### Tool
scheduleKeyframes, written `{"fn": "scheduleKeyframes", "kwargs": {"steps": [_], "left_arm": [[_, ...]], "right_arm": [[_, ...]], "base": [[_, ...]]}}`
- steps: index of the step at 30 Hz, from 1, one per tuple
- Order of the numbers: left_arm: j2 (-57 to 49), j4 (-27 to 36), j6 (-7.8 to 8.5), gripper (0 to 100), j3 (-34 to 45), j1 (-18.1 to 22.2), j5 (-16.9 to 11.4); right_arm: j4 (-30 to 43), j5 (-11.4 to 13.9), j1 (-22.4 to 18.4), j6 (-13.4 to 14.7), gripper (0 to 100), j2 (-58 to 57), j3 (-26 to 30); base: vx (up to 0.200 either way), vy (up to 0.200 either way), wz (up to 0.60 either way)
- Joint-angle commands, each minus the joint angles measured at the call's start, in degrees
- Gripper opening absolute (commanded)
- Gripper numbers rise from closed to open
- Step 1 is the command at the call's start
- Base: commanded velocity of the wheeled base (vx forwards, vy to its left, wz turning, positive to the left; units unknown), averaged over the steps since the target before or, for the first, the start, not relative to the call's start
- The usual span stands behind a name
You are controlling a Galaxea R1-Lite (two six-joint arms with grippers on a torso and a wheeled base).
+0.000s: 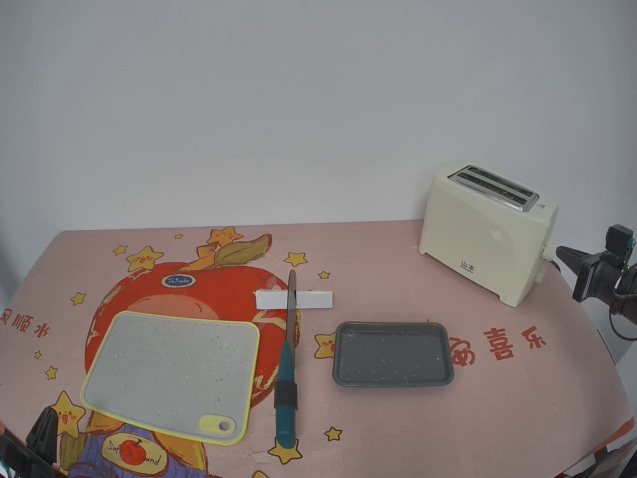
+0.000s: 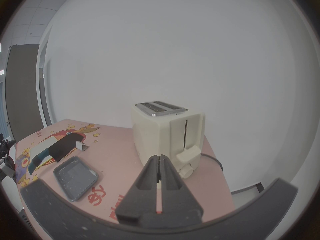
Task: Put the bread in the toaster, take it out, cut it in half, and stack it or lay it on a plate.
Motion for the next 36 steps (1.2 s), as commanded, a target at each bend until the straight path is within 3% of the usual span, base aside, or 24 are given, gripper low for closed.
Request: {"fn": "scheduleKeyframes", "kwargs": {"steps": [1, 13, 36], "left_arm": [[0.04, 0.0, -0.01, 0, 0.92, 0.0, 0.03], [0.04, 0.0, -0.01, 0, 0.92, 0.0, -0.06], [0.04, 0.0, -0.01, 0, 0.92, 0.0, 0.03]], "right_arm": [[-4.75, -0.05, 0.88, 0.25, 0, 2.04, 1.46], [-5.54, -1.81, 3.16, 0.52, 0, 1.69, 2.25], [-5.37, -1.9, 5.54, 0.52, 0, 1.51, 3.92]], "base": [[0.0, 0.0, 0.0], [0.0, 0.0, 0.0], [0.0, 0.0, 0.0]]}}
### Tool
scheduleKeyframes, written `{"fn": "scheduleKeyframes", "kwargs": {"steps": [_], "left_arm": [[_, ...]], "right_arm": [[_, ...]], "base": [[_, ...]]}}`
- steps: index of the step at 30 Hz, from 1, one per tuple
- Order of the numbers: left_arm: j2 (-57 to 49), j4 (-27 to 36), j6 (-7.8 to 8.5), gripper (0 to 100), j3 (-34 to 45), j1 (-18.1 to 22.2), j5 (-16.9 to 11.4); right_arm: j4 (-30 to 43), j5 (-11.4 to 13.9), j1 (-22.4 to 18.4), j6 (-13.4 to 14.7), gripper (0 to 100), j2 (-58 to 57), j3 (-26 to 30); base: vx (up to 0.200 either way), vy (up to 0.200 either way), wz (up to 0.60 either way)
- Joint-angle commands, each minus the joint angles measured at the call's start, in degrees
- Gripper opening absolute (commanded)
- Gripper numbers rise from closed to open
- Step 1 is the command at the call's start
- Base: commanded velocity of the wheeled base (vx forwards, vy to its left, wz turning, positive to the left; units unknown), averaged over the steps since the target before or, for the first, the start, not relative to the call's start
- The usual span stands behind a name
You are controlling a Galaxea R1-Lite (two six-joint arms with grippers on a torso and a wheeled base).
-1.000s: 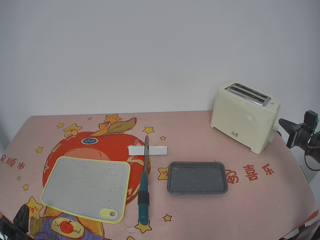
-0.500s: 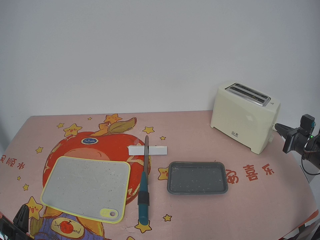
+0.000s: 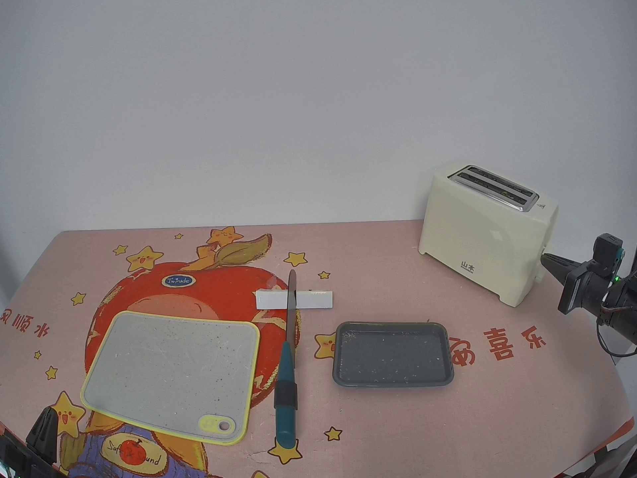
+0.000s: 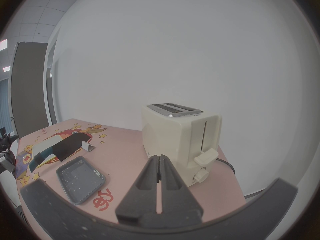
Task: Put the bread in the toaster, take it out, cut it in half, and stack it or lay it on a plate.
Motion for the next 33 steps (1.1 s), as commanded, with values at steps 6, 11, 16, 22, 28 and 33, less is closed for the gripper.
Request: {"fn": "scheduleKeyframes", "kwargs": {"steps": [6, 11, 16, 22, 28, 33], "left_arm": [[0.04, 0.0, -0.01, 0, 0.92, 0.0, -0.08], [0.04, 0.0, -0.01, 0, 0.92, 0.0, 0.01], [0.04, 0.0, -0.01, 0, 0.92, 0.0, -0.08], [0.04, 0.0, -0.01, 0, 0.92, 0.0, -0.08], [0.04, 0.0, -0.01, 0, 0.92, 0.0, -0.08], [0.04, 0.0, -0.01, 0, 0.92, 0.0, 0.01]], "right_arm": [[-0.2, 0.02, 0.5, -0.03, 0, -0.09, 0.18], [-0.2, -0.07, 0.68, -0.03, 0, 0.0, 0.53], [-0.29, -0.07, 0.77, -0.12, 0, 0.0, 0.62], [-0.29, -0.07, 0.68, -0.12, 0, -0.09, 0.53], [-0.29, -0.07, 0.77, -0.12, 0, 0.09, 0.53], [-0.29, -0.07, 0.77, -0.12, 0, -0.09, 0.44]], "base": [[0.0, 0.0, 0.0], [0.0, 0.0, 0.0], [0.0, 0.0, 0.0], [0.0, 0.0, 0.0], [0.0, 0.0, 0.0], [0.0, 0.0, 0.0]]}}
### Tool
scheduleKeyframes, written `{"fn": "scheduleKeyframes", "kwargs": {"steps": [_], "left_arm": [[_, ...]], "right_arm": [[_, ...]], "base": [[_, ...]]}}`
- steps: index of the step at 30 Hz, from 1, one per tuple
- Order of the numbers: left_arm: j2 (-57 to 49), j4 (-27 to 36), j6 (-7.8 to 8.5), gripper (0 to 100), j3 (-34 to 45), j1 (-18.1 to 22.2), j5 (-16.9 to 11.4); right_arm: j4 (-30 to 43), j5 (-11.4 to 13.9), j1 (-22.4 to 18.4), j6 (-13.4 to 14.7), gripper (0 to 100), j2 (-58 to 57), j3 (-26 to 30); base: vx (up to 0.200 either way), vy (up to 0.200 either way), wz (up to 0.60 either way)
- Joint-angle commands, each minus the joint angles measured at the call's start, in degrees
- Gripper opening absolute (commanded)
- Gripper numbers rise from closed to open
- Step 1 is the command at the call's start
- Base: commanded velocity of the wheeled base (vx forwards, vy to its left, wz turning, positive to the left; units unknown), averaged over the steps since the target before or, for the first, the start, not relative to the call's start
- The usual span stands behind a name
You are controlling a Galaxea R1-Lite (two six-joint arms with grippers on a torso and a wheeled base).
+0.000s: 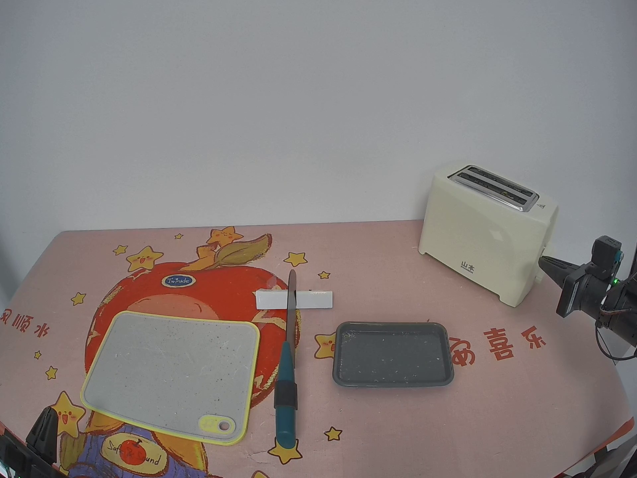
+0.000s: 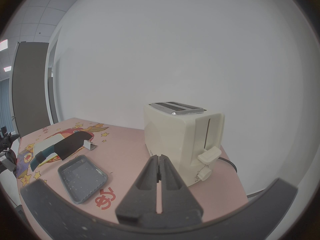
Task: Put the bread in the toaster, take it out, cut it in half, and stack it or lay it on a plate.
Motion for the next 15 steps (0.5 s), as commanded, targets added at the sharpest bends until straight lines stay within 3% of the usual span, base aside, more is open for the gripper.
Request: {"fn": "scheduleKeyframes", "kwargs": {"steps": [1, 15], "left_arm": [[0.04, 0.02, -0.01, 0, 0.92, 0.0, -0.08], [0.04, 0.02, -0.01, 0, 0.92, 0.0, 0.01]], "right_arm": [[-0.01, 0.01, 0.02, -0.01, 0, 0.05, 0.06], [-0.09, -0.95, 0.37, 0.08, 0, 0.23, -0.12]], "base": [[0.0, 0.0, 0.0], [0.0, 0.0, 0.0]]}}
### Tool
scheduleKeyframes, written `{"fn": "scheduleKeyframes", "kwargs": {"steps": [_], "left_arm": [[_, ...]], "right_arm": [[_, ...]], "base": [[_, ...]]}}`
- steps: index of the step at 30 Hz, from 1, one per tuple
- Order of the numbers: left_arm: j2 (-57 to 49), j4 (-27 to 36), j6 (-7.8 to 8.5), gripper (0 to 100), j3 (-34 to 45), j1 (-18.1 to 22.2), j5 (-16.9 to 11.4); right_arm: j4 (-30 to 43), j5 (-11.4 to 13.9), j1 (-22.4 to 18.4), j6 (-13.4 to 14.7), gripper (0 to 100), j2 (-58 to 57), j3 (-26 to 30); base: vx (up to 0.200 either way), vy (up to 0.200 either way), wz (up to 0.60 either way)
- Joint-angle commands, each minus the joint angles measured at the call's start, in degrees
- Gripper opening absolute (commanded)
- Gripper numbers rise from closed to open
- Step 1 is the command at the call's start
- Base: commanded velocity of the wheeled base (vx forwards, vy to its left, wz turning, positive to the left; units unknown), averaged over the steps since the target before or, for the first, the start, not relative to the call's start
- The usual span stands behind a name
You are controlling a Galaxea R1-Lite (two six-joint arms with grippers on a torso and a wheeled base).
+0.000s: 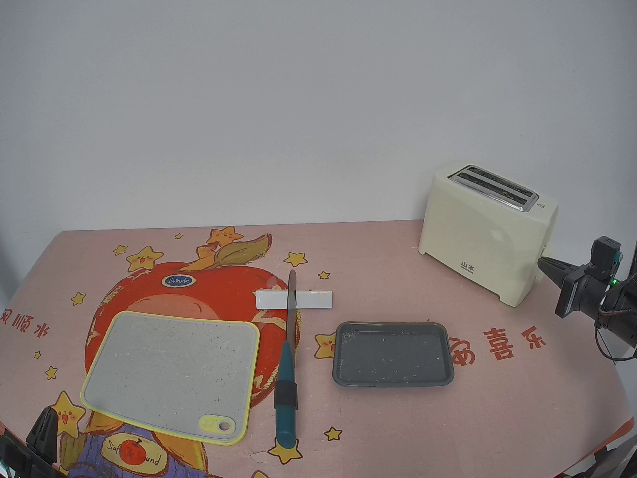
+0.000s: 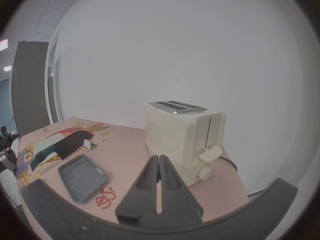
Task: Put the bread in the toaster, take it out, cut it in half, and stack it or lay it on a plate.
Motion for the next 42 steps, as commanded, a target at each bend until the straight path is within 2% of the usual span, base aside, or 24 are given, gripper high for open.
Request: {"fn": "scheduleKeyframes", "kwargs": {"steps": [1, 42], "left_arm": [[0.04, 0.0, -0.01, 0, 0.92, 0.0, 0.01], [0.04, 0.0, -0.01, 0, 0.92, 0.0, 0.01]], "right_arm": [[-0.05, 0.01, -0.15, -0.02, 0, 0.06, -0.11], [-0.05, -0.6, -0.41, -0.02, 0, 0.42, -0.11]], "base": [[0.0, 0.0, 0.0], [0.0, 0.0, 0.0]]}}
